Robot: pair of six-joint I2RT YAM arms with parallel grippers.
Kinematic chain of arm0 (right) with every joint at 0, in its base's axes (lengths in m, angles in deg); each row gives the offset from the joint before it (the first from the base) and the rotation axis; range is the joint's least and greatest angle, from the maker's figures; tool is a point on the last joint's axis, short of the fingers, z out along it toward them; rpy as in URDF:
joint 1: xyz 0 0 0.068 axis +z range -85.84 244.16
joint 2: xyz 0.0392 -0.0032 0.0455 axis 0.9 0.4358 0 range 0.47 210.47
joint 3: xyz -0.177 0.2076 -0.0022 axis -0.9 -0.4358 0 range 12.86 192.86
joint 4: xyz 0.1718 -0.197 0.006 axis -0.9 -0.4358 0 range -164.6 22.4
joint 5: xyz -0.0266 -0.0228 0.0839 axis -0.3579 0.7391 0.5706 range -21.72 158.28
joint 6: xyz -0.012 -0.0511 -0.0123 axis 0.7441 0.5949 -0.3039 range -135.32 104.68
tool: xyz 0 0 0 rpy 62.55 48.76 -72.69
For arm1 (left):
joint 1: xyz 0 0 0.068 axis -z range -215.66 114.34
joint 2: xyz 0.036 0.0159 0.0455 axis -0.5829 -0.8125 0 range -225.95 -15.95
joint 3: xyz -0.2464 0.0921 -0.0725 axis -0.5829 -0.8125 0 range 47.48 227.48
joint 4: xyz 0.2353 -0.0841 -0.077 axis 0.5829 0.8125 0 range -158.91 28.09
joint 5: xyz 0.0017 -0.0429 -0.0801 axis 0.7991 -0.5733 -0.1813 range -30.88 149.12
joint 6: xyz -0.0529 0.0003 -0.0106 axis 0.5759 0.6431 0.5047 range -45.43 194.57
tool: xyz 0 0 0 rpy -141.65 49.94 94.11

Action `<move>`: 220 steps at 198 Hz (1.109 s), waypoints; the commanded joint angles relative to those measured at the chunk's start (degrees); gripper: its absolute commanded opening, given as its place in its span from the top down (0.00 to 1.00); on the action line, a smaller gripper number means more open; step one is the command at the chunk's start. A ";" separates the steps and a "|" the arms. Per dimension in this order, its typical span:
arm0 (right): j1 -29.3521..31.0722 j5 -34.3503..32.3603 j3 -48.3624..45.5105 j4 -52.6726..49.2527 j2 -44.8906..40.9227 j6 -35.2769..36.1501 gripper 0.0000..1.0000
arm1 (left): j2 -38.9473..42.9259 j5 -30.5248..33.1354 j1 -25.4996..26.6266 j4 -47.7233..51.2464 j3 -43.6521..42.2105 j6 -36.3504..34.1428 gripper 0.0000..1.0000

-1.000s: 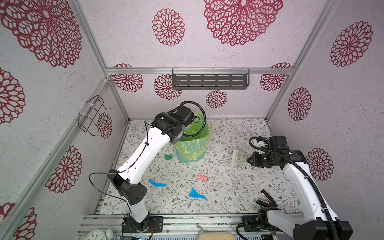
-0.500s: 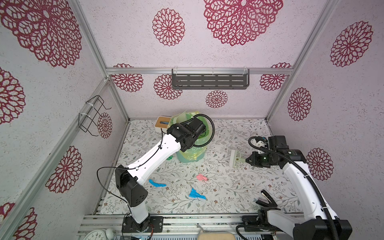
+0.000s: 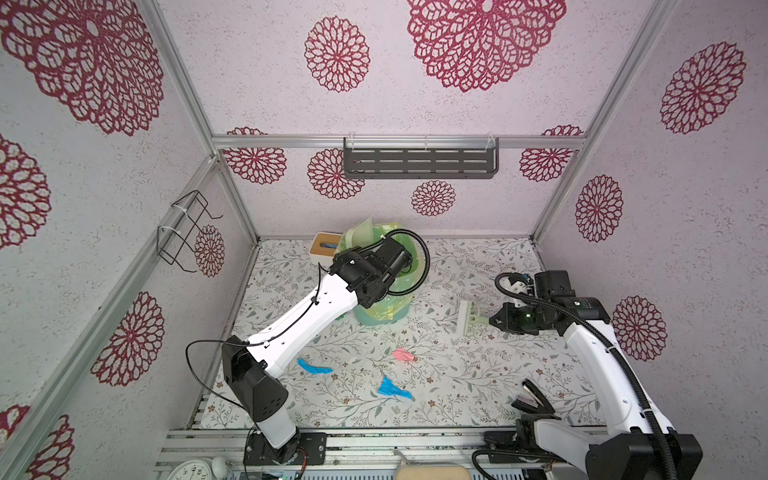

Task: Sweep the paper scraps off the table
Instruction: 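Tip the dustpan over the bin with the left gripper to drop the scrap, then lower the empty dustpan beside the pink scrap with left while right follows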

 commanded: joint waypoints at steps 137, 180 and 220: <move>28.11 0.65 -11.70 19.83 -8.39 -23.22 1.00 | 21.07 -29.93 1.36 -4.07 -2.83 23.43 0.93; 38.37 -2.69 -12.36 29.10 -3.87 -29.01 1.00 | 25.12 -37.71 1.38 -4.77 -8.49 28.46 0.92; 43.85 -4.77 -11.09 34.40 3.35 -31.85 1.00 | 26.69 -42.51 1.74 -5.58 -11.98 31.20 0.91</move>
